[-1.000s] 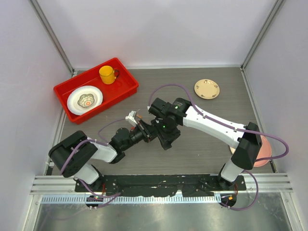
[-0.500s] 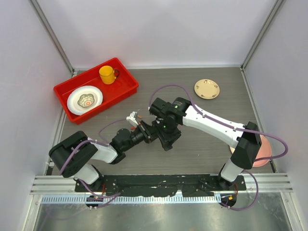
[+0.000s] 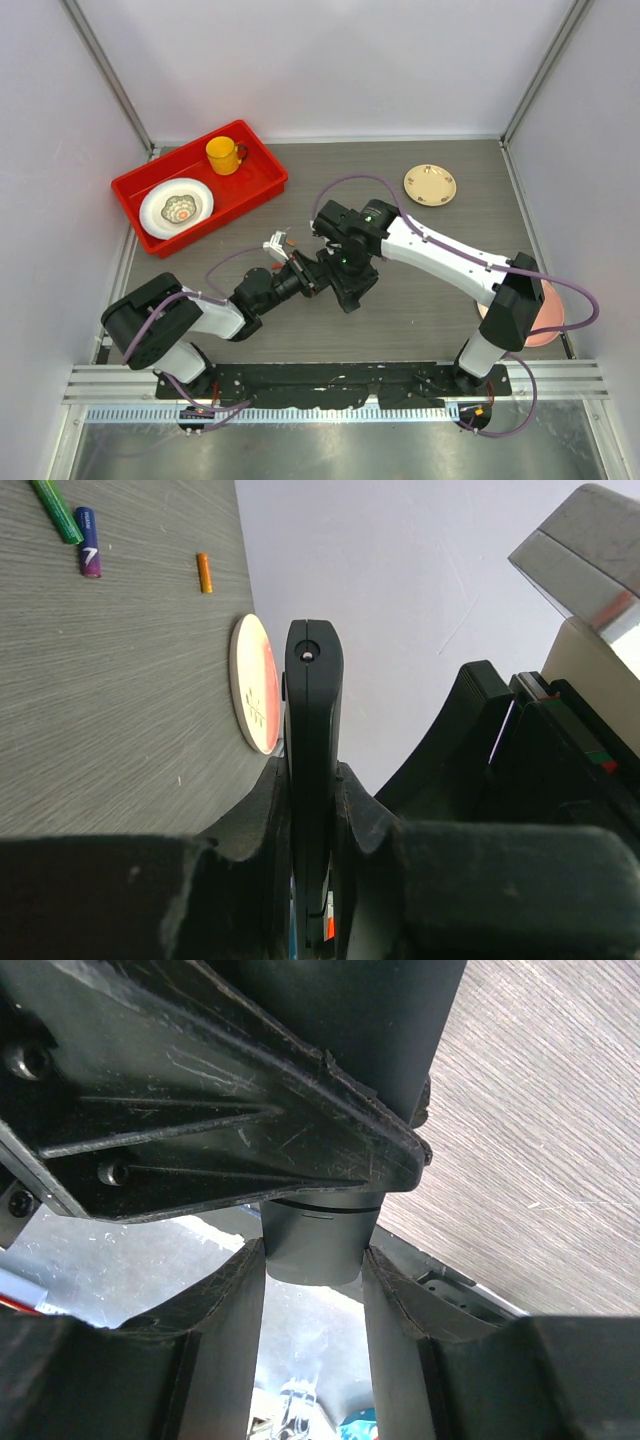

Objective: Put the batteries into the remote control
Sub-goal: Load the battery cover into the remote control.

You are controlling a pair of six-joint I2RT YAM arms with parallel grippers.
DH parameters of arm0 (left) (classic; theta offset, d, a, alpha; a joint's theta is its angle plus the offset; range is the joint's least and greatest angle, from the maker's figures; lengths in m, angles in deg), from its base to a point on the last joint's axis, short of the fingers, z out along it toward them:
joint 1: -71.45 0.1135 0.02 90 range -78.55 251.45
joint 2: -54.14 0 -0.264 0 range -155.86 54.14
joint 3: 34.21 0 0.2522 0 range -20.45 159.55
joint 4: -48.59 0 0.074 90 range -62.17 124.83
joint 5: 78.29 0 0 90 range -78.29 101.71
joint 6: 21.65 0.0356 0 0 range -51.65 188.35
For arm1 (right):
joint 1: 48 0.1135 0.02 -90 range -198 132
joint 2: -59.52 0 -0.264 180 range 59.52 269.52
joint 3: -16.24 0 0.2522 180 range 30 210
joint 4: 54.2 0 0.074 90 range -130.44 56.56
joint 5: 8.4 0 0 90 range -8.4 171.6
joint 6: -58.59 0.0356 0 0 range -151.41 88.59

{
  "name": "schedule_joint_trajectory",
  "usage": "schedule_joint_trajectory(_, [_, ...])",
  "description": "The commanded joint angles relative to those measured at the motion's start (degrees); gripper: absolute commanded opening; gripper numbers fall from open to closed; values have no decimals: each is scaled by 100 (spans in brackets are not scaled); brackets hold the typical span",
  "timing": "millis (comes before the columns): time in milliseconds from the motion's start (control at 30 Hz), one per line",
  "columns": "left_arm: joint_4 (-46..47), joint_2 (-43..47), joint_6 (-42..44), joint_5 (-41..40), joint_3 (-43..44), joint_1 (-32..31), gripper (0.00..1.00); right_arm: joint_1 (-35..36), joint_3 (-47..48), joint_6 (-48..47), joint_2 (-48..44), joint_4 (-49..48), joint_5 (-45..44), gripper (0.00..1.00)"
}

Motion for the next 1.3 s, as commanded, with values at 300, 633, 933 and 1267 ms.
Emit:
schedule_joint_trajectory(300, [1102,241,1,462,309,-257,0,-309,430,-135,106,-499,-435,1])
schedule_joint_trajectory(633, [1102,232,19,480,335,-319,0,-397,667,-152,255,-578,-426,1])
schedule_joint_trajectory(933, [1102,215,27,506,353,-354,0,-502,746,-135,247,-657,-479,1])
schedule_joint_trajectory(1267, [1102,162,36,515,397,-424,0,-555,816,-100,291,-825,-400,1])
